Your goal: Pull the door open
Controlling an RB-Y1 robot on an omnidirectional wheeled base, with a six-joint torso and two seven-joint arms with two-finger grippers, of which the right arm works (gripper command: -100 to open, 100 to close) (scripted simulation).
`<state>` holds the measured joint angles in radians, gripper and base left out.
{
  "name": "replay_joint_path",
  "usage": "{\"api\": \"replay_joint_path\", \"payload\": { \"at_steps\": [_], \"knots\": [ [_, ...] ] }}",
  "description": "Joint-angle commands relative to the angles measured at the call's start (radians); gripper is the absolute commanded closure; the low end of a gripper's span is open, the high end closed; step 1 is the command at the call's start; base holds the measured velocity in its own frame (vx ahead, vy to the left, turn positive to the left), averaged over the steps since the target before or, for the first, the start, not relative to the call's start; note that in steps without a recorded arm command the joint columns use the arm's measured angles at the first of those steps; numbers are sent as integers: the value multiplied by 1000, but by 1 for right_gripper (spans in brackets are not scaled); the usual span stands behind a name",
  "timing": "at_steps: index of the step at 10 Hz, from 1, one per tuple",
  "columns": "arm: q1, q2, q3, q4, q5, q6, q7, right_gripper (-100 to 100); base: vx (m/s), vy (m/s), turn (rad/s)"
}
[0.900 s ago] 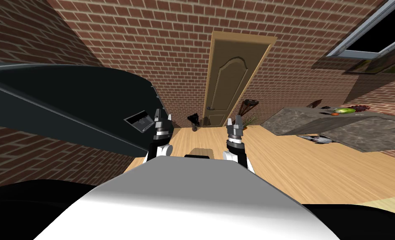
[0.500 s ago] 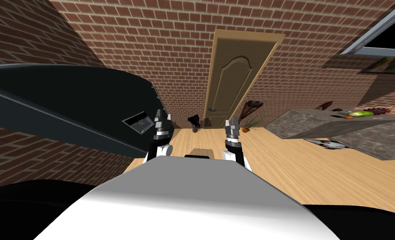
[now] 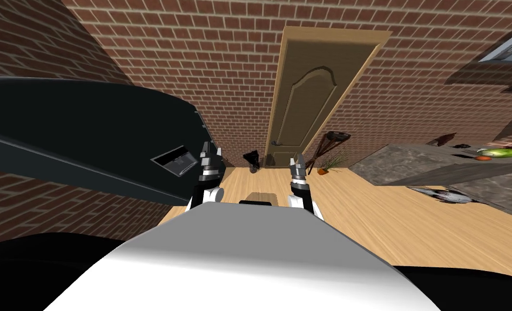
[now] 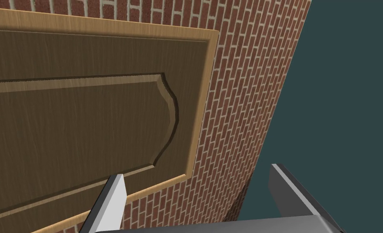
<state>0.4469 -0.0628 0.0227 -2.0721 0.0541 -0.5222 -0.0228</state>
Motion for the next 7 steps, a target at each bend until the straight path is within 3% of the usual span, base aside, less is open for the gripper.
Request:
{"api": "replay_joint_path", "payload": {
  "at_steps": [1, 7],
  "knots": [
    [-14, -7, -8, 29, -4, 4, -3, -100, 94, -42, 55],
    [-58, -26, -31, 151, -15, -3, -7, -100, 93, -26, 53]
  ]
}}
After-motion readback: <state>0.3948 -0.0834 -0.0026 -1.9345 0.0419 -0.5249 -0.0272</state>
